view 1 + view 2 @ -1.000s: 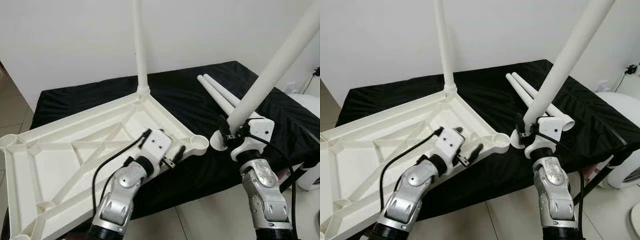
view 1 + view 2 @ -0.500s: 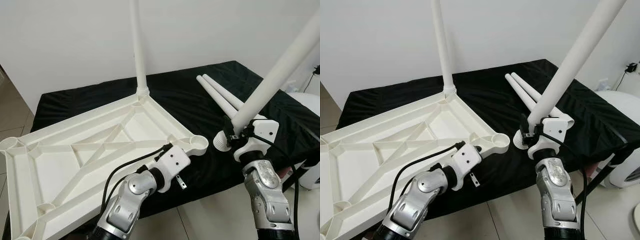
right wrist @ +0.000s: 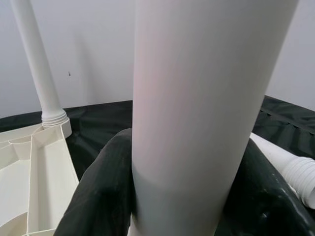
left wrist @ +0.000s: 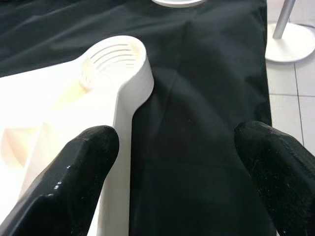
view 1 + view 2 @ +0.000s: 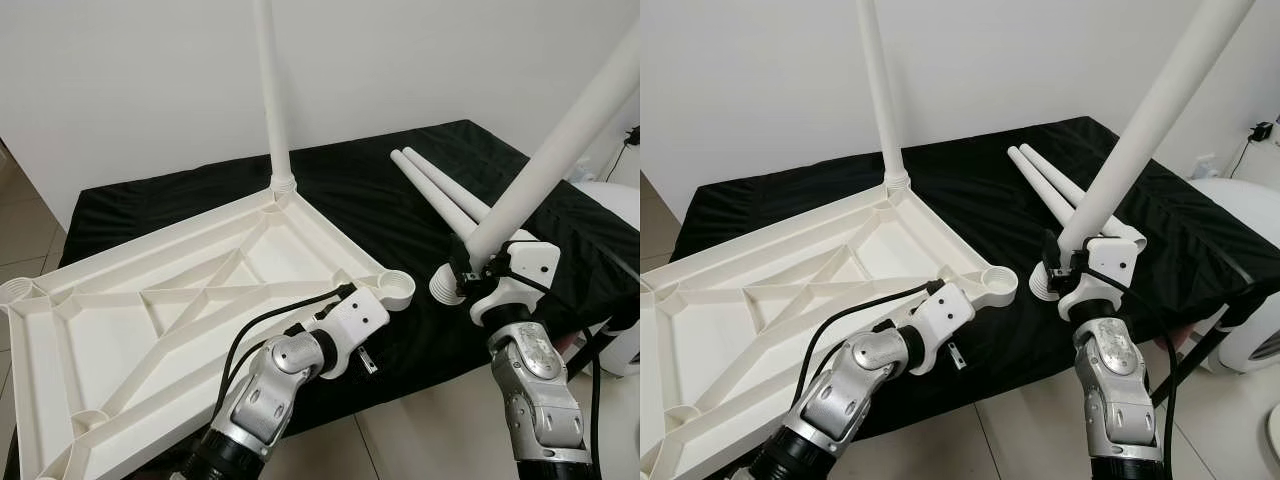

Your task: Building children table

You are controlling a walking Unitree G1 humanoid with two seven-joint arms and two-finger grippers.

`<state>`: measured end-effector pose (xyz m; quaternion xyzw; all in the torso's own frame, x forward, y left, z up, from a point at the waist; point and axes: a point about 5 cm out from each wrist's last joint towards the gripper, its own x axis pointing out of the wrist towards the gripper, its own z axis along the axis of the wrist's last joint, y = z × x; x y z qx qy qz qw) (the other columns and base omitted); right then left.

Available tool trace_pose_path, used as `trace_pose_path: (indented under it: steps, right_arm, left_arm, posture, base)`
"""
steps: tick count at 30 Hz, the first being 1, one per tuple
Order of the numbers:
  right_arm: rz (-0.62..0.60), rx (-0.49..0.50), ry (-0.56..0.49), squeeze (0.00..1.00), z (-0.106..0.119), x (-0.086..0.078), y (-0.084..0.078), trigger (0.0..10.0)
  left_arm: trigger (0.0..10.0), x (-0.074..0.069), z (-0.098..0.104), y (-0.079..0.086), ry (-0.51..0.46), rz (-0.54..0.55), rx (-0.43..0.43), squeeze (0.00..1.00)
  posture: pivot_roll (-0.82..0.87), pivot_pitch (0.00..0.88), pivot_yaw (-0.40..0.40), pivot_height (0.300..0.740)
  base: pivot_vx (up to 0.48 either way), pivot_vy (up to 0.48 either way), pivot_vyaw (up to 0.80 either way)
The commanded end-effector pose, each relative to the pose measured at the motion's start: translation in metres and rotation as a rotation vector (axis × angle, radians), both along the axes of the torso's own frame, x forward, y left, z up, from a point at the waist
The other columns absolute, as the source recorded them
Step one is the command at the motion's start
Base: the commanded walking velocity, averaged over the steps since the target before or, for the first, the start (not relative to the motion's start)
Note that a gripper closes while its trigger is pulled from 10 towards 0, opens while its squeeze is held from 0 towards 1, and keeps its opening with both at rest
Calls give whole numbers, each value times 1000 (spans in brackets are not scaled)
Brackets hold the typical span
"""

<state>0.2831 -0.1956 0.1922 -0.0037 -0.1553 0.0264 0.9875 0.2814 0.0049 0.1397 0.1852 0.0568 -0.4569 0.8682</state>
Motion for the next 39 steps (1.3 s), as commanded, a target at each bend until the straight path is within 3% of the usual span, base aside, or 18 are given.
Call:
trace_pose_path:
  steps: [1, 12, 14, 28, 29, 30, 31, 34, 35, 37, 38, 39]
  right_arm:
    - [0, -8, -15, 0, 2, -1, 1, 10000]
    - [-4, -10, -13, 0, 2, -1, 1, 10000]
    - [-4, -10, -13, 0, 2, -1, 1, 10000]
    - [-3, -19, -18, 0, 3, -1, 1, 10000]
    - [-3, -20, -17, 0, 3, -1, 1, 10000]
    - [-3, -20, -17, 0, 3, -1, 1, 10000]
    - [-2, -21, -16, 0, 3, -1, 1, 10000]
    - [-2, -22, -15, 0, 3, -1, 1, 10000]
    - [-1, -22, -15, 0, 3, -1, 1, 10000]
    - [0, -22, -15, 0, 3, -1, 2, 10000]
    - [1, -23, -15, 0, 3, -1, 2, 10000]
    - [1, -23, -15, 0, 3, -1, 2, 10000]
  left_arm:
    - [10000, 8, -1, 4, -7, 116, 13, 0]
    - [10000, 20, -2, 5, 58, 217, 85, 0]
    - [10000, 23, -6, 5, 108, 241, 107, 0]
    - [9843, 26, -13, 1, 158, 263, 151, 0]
    - [7647, 26, -12, 1, 160, 261, 141, 0]
    - [7647, 26, -12, 1, 160, 261, 141, 0]
    - [4549, 27, -10, 0, 156, 258, 136, 0]
    - [4196, 27, -8, 0, 157, 255, 129, 0]
    - [2824, 28, -3, -2, 160, 248, 107, 0]
    - [2863, 29, 1, -2, 158, 246, 93, 0]
    - [2078, 30, 4, -3, 159, 242, 81, 0]
    - [667, 31, 5, -3, 159, 244, 79, 0]
  posture:
    - [-135, 24, 84, 740]
    - [-131, 42, 86, 740]
    - [-130, 45, 86, 740]
    - [-132, 50, 86, 740]
    - [-132, 50, 86, 740]
    - [-132, 50, 86, 740]
    - [-132, 50, 86, 740]
    - [-132, 50, 86, 740]
    - [-128, 55, 85, 740]
    - [-128, 55, 85, 740]
    - [-128, 55, 85, 740]
    - [-128, 55, 85, 740]
  base:
    - [0, 0, 0]
    - [0, 0, 0]
    - [0, 0, 0]
    - [0, 0, 0]
    - [0, 0, 0]
    - [0, 0, 0]
    - [0, 0, 0]
    - [0, 0, 0]
    - [0, 0, 0]
    - [0, 0, 0]
    - [0, 0, 0]
    - [0, 0, 0]
